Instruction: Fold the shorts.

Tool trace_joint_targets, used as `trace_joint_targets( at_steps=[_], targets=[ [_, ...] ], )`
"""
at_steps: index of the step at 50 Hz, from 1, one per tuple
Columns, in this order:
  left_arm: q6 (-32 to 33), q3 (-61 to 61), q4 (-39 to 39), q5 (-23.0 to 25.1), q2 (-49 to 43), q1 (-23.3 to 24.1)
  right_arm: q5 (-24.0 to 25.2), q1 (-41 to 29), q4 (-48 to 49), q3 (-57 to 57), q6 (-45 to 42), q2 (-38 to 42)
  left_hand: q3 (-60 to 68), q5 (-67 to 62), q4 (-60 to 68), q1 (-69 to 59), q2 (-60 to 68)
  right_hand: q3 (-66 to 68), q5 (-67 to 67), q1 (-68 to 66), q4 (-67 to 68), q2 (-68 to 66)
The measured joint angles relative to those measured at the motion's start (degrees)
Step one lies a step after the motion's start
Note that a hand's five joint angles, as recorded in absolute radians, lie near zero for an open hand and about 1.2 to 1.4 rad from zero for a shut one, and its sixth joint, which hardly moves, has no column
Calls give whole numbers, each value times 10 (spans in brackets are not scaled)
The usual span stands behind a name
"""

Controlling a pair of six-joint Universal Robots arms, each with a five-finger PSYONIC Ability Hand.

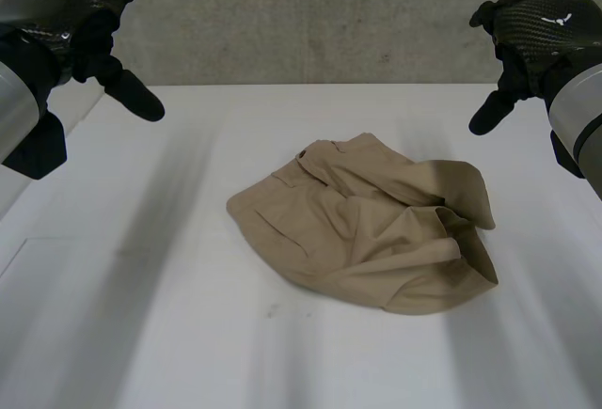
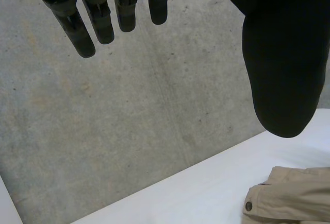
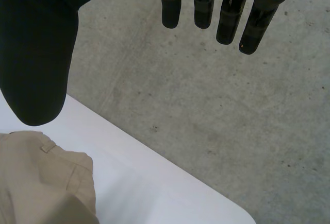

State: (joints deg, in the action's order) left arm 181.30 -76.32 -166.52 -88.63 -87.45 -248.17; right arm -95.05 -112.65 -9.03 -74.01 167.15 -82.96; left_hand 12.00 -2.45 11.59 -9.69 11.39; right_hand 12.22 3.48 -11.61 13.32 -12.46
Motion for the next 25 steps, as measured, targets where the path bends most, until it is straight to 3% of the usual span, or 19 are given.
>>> trace_joint_targets(
  at_steps=[8, 18, 25],
  targets=[
    [2, -14, -28, 0, -15, 1, 37, -1, -3, -1, -19, 3, 0, 0, 0, 0, 0, 0, 0, 0, 0, 0],
    [43, -23, -36, -1, -30, 15, 142, -11, -175, -21, -169, 102, 0, 0, 0, 0, 0, 0, 0, 0, 0, 0],
    [48, -25, -39, -2, -29, 19, 138, -30, -107, -50, -185, 188, 0, 0, 0, 0, 0, 0, 0, 0, 0, 0]
  ],
)
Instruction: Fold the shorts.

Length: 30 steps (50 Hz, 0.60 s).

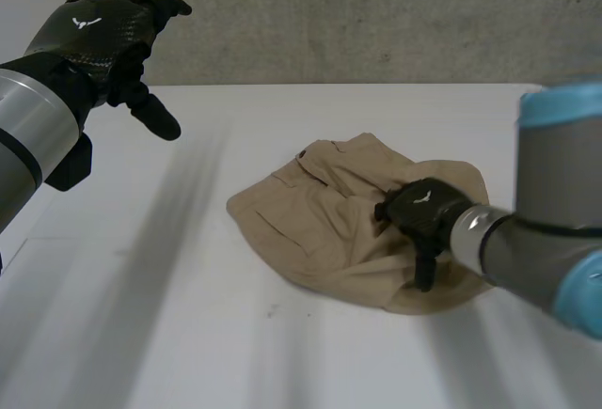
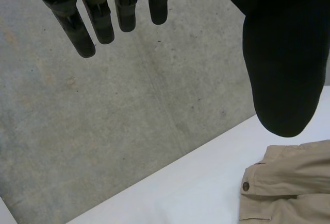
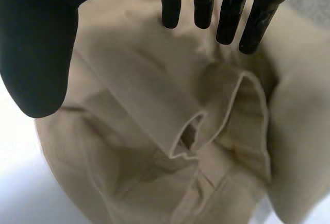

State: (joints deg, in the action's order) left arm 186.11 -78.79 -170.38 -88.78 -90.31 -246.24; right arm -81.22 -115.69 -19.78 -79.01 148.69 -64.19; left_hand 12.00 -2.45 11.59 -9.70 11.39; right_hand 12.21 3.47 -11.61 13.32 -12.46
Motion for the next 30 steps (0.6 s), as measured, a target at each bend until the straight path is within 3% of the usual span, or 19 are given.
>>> trace_joint_targets(
  at_steps=[4, 6, 10, 16, 23, 30],
  targets=[
    [0, -1, 0, 0, 2, 0, -20, -8, 62, -9, 0, 38, 0, 0, 0, 0, 0, 68, 56, -67, 57, -68],
    [-1, -1, 0, 0, 3, 0, -34, -11, 91, 4, 0, 50, 0, 0, 0, 0, 0, 342, 327, -348, 339, -349],
    [-2, -1, 0, 0, 5, 0, -37, -20, 107, 66, 2, 35, 0, 0, 0, 0, 0, 547, 518, -448, 541, -547],
    [-2, -1, 0, 0, 12, 0, -25, -48, 131, 214, 23, -31, 0, 0, 0, 0, 0, 553, 520, -448, 548, -548],
    [-4, 2, -5, -3, 31, -1, -18, -70, 253, 419, 125, -111, 0, 0, 0, 0, 0, 553, 520, -454, 548, -548],
    [-6, 3, -20, -4, 44, -5, -17, -72, 295, 412, 173, -143, 0, 0, 0, 0, 0, 553, 531, -454, 548, -548]
  ],
)
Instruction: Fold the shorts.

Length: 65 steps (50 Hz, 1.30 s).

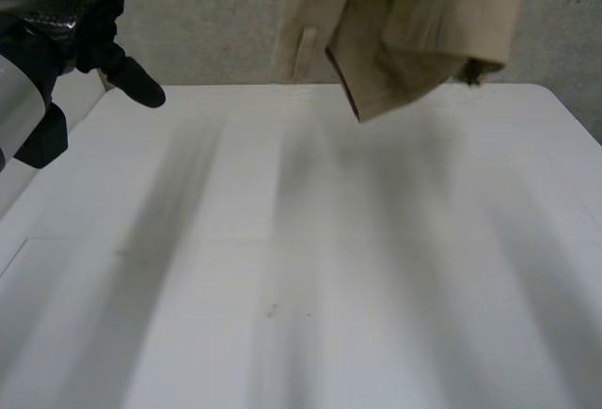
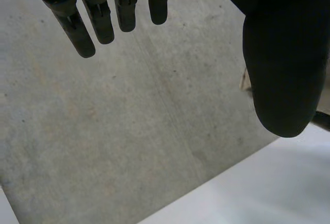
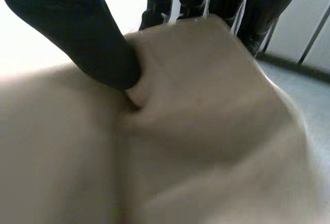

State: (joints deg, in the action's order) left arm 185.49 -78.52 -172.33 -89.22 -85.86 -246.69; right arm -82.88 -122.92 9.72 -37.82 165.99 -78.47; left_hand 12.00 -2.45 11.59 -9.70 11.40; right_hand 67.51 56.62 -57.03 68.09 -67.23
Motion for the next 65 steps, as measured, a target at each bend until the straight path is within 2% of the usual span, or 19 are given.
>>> trace_joint_targets(
  at_steps=[4, 8, 9, 10, 12, 14, 15, 16, 17, 19, 28, 29, 34, 44, 53, 59, 65],
  targets=[
    [0, -1, -6, -1, 5, -1, 1, -2, -29, -115, 0, -1, 0, 0, 0, 0, 0, 2, 0, 0, 0, 0],
    [0, -2, -7, 0, 7, -1, 0, -7, -97, -256, -22, 31, 0, 0, 0, 0, 0, 2, -2, 3, 0, 2],
    [-1, -2, -7, 0, 7, -1, 0, -7, -103, -262, -24, 35, 0, 0, 0, 0, 0, -3, -6, 8, -5, 10],
    [0, -2, -7, 0, 7, -1, -2, -11, -140, -289, -44, 60, 0, 0, 0, 0, 0, -37, -36, 36, -41, 39],
    [0, -3, -7, 0, 7, -1, -7, -19, -206, -318, -83, 109, 0, 0, 0, 0, 0, -220, -206, 194, -222, 223],
    [0, -3, -7, 0, 6, 0, -13, -27, -259, -334, -115, 150, 0, 0, 0, 0, 0, -220, -206, 194, -222, 223],
    [0, -4, -7, 0, 5, 0, -18, -32, -293, -346, -139, 181, 0, 0, 0, 0, 0, -405, -397, 345, -410, 409],
    [0, -4, -7, 0, 4, 0, -22, -35, -311, -352, -153, 196, 0, 0, 0, 0, 0, -500, -494, 421, -507, 498],
    [0, -4, -7, 0, 3, 1, -25, -35, -318, -358, -161, 202, 0, 0, 0, 0, 0, -533, -520, 442, -535, 527],
    [0, -5, -6, 0, 1, 1, -28, -30, -312, -363, -162, 190, 0, 0, 0, 0, 0, -548, -532, 452, -546, 543],
    [1, -5, -6, 0, -4, 3, -35, 36, -193, -388, -69, 27, 0, 0, 0, 0, 0, -550, -534, 452, -546, 546],
    [2, -4, -5, 1, -4, 4, -39, 55, -173, -394, -43, -6, 0, 0, 0, 0, 0, -550, -534, 452, -546, 546],
    [3, 2, 5, 2, -10, 4, -65, 109, -148, -401, 11, -71, 0, 0, 0, 0, 0, -550, -534, 452, -546, 546],
    [2, 21, 61, 2, -25, 5, -131, 151, -187, -373, 29, -106, 0, 0, 0, 0, 0, -550, -534, 452, -546, 546],
    [1, 22, 68, 1, -25, 7, -136, 149, -203, -364, 25, -102, 0, 0, 0, 0, 0, -550, -534, 452, -546, 546],
    [2, 8, 61, 3, -23, 9, -104, 145, -206, -370, 10, -98, 0, 0, 0, 0, 0, -550, -534, 452, -546, 546],
    [13, -37, 34, 5, -35, 26, 6, 143, -240, -408, -81, -71, 0, 0, 0, 0, 0, -550, -534, 452, -546, 546]
  ],
)
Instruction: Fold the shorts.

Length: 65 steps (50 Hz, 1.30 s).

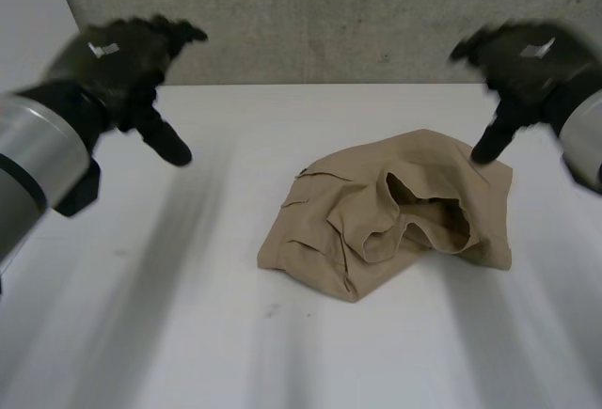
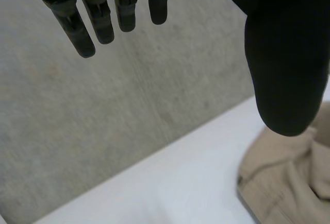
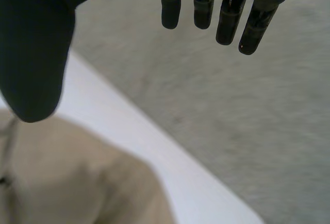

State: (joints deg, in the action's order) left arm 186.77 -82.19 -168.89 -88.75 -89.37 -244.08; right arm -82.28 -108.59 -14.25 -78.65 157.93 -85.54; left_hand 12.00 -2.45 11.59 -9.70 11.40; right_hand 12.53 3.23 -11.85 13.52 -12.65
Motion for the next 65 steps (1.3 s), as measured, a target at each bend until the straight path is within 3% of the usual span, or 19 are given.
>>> trace_joint_targets(
  at_steps=[4, 9, 18, 29, 31, 40, 41, 43, 47, 53, 54, 56, 60, 65],
  targets=[
    [24, -47, -24, 0, -25, 11, 48, 2, -13, -48, -46, 20, 0, 0, 0, -3, 0, 0, 0, 0, 0, 0],
    [70, -122, -98, 0, -80, 37, 73, 9, 35, -137, -68, 33, 3, -3, 5, -30, 8, 0, 0, 0, 0, 0],
    [99, -180, -246, 2, -208, 81, 74, 28, 213, -303, -69, 33, 105, -104, 111, -128, 111, 0, 0, 0, 0, 0],
    [98, -138, -284, 10, -304, 108, 72, 49, 271, -359, -65, 33, 127, -126, 133, -149, 133, 0, 0, 0, 0, 0],
    [98, -119, -292, 11, -326, 111, 72, 53, 272, -361, -64, 33, 202, -195, 206, -234, 209, 0, 0, 0, 0, 0],
    [101, -72, -319, 6, -380, 115, 71, 53, 273, -364, -64, 33, 295, -286, 299, -324, 301, 0, -1, 0, 0, 0],
    [102, -62, -322, 3, -393, 116, 71, 52, 275, -365, -64, 33, 424, -413, 430, -462, 431, 0, -1, 0, 0, 0],
    [102, -52, -324, -1, -403, 116, 71, 52, 276, -366, -64, 32, 511, -495, 519, -537, 520, 0, 0, 0, 0, 0],
    [103, -37, -329, -25, -413, 114, 71, 53, 279, -367, -64, 32, 558, -530, 569, -545, 567, 0, 0, 0, 0, 0],
    [101, -31, -372, -127, -371, 69, 71, 54, 281, -368, -64, 31, 560, -530, 569, -545, 568, 0, 0, 0, 0, 0],
    [101, -31, -372, -127, -371, 69, 71, 54, 281, -368, -64, 31, 560, -530, 569, -545, 568, 0, 0, 0, 0, 0],
    [101, -36, -403, -154, -333, 29, 70, 54, 281, -368, -63, 29, 560, -530, 570, -545, 568, 0, 0, 0, 0, 0],
    [101, -39, -444, -161, -288, -22, 68, 54, 282, -368, -62, 26, 560, -530, 571, -545, 571, 0, 0, 0, 0, 0],
    [101, -26, -501, -127, -237, -84, 64, 54, 284, -368, -60, 17, 561, -530, 571, -545, 571, 0, 0, 0, 0, 0]
  ],
)
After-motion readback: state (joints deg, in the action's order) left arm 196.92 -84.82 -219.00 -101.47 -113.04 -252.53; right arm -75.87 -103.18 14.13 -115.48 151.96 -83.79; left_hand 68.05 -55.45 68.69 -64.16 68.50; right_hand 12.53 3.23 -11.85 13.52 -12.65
